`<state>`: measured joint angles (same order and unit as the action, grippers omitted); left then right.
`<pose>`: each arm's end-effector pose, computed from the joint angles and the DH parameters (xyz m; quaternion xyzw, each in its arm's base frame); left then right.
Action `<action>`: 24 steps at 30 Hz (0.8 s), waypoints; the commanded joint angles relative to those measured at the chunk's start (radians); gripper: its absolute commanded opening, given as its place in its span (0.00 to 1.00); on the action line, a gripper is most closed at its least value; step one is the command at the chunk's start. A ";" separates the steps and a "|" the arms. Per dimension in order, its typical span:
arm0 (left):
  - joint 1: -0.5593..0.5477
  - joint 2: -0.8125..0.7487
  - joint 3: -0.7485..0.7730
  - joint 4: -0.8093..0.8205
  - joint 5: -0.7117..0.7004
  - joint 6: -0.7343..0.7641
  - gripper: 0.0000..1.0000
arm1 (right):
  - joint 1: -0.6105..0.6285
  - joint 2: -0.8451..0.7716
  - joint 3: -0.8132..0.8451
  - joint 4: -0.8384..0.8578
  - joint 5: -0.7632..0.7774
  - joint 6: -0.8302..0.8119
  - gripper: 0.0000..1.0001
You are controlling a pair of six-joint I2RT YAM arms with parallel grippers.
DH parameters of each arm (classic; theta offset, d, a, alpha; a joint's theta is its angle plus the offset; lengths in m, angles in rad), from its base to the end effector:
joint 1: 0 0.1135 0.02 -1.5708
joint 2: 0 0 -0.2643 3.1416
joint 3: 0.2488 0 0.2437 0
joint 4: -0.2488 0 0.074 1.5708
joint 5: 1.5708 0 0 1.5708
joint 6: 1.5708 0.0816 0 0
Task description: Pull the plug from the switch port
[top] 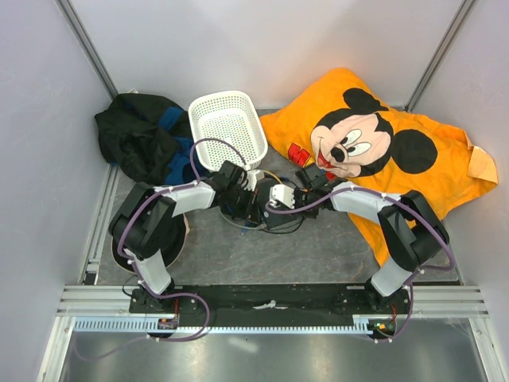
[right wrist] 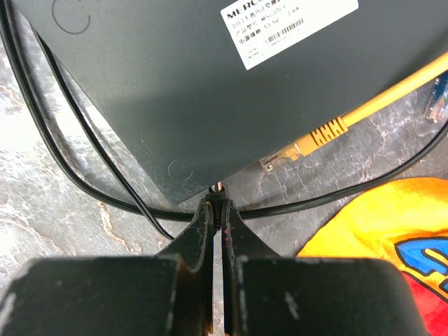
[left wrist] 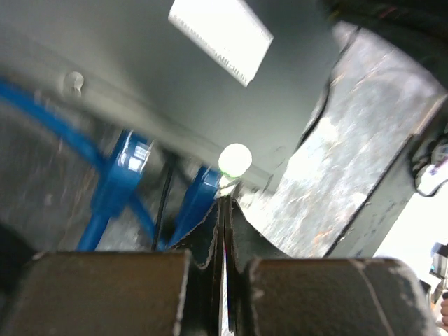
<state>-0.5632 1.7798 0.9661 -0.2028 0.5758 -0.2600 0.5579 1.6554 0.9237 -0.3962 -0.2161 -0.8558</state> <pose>0.2770 -0.2275 0.1205 0.2161 0.8999 -0.3553 0.1312 0.2656 0.1864 0.1248 -0.6479 0.7221 0.0716 0.2316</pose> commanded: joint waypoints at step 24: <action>0.025 -0.066 -0.079 0.008 -0.094 -0.053 0.02 | 0.168 0.078 0.081 0.005 -0.059 0.251 0.00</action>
<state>-0.5419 1.6760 0.9012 -0.2077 0.5385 -0.2920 0.7219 1.7298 1.0103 -0.4095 -0.2687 -0.6456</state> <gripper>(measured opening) 0.023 0.022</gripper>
